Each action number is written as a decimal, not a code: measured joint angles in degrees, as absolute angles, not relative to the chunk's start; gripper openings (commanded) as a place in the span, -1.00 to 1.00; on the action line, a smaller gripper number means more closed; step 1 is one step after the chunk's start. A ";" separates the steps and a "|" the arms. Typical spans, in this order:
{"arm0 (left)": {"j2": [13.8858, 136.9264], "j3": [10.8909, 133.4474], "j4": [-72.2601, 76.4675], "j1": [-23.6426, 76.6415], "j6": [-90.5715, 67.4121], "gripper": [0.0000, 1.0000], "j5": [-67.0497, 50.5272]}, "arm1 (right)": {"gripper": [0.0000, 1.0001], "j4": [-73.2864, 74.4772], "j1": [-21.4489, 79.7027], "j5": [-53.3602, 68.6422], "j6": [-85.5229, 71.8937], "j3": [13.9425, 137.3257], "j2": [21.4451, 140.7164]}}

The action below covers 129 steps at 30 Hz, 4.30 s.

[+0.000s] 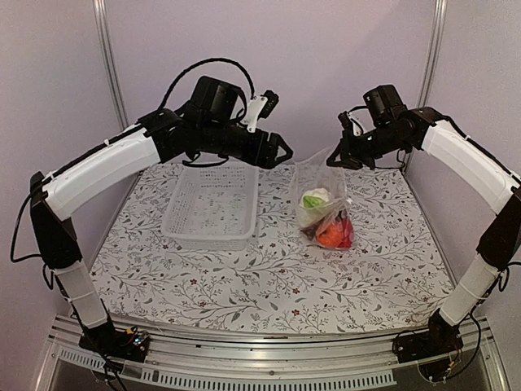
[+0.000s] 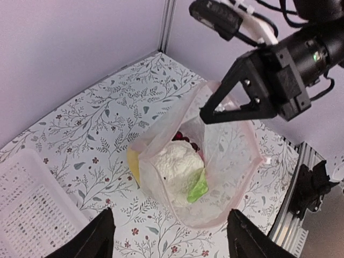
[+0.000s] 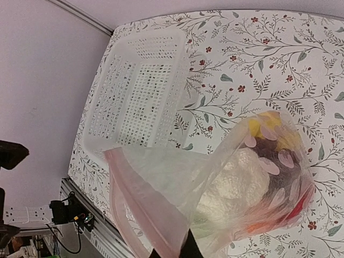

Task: Place the food in the zip-top bag and seal the zipper
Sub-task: Place the fake vegetable in the zipper food storage bag, then pass from the right arm to the left, then pass from the left arm to the right

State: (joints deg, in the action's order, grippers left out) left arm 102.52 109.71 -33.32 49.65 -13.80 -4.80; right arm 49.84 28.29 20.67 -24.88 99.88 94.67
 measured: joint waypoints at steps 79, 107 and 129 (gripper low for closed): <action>97.86 91.77 -26.44 64.23 8.91 -1.00 3.51 | -0.10 40.58 30.68 41.45 -11.46 75.79 66.57; 97.19 90.94 -24.25 61.67 4.64 -1.00 0.64 | -0.50 37.21 33.65 32.34 0.45 71.46 66.89; 97.19 90.96 -23.66 60.77 4.21 -1.00 -0.21 | -1.00 33.21 34.87 28.36 4.49 70.83 69.63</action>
